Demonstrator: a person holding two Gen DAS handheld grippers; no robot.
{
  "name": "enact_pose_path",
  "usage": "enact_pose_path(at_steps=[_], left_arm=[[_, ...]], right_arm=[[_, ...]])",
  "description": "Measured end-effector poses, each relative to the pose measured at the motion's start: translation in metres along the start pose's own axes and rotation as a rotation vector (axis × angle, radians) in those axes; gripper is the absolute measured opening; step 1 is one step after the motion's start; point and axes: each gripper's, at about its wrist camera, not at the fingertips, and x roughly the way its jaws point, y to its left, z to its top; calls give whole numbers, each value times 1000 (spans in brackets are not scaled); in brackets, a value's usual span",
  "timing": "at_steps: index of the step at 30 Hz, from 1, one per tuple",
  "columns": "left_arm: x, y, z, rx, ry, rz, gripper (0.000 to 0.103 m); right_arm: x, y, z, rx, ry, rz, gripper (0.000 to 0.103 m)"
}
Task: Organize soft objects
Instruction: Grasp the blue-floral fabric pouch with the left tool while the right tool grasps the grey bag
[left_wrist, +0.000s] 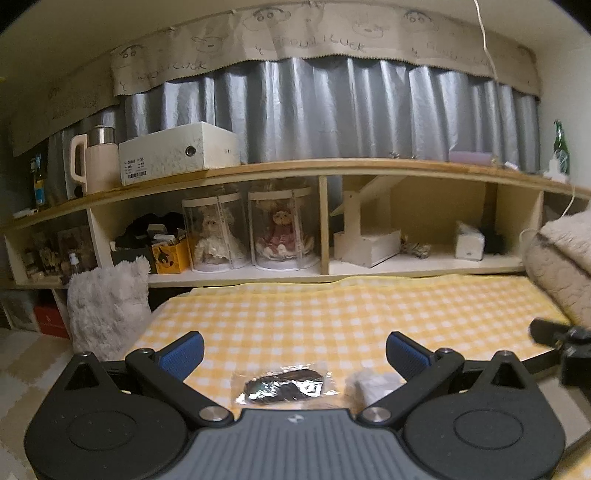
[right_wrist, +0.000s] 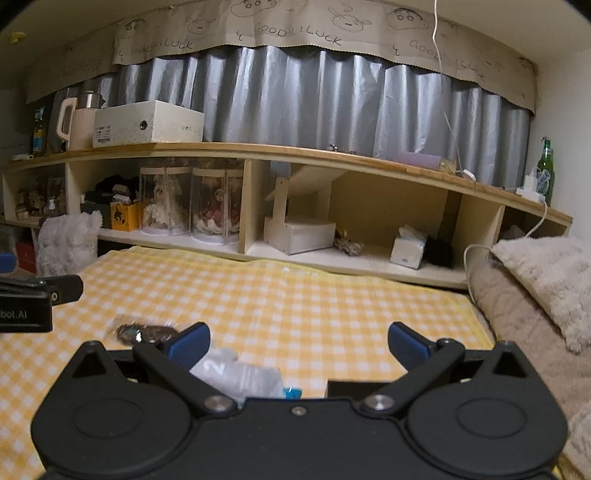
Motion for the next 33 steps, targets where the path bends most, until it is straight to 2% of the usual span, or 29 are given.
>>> enact_pose_path(at_steps=[4,11,17,22,27,33], left_arm=[[30,9,0,2,70,13,103],[76,35,-22,-57,255,11,103],[102,32,-47,69,403,-42,103],[122,32,-73,125,550,-52,103],[134,28,-94,169,649,-71,103],[142,24,-107,211,716,-91,103]], right_arm=[[27,-2,11,6,7,4,103],[83,-6,10,64,75,25,103],[135,-5,-7,67,169,50,103],[163,1,-26,-11,222,114,103],[184,10,-40,-93,275,187,103],[209,10,-47,-29,323,263,103]])
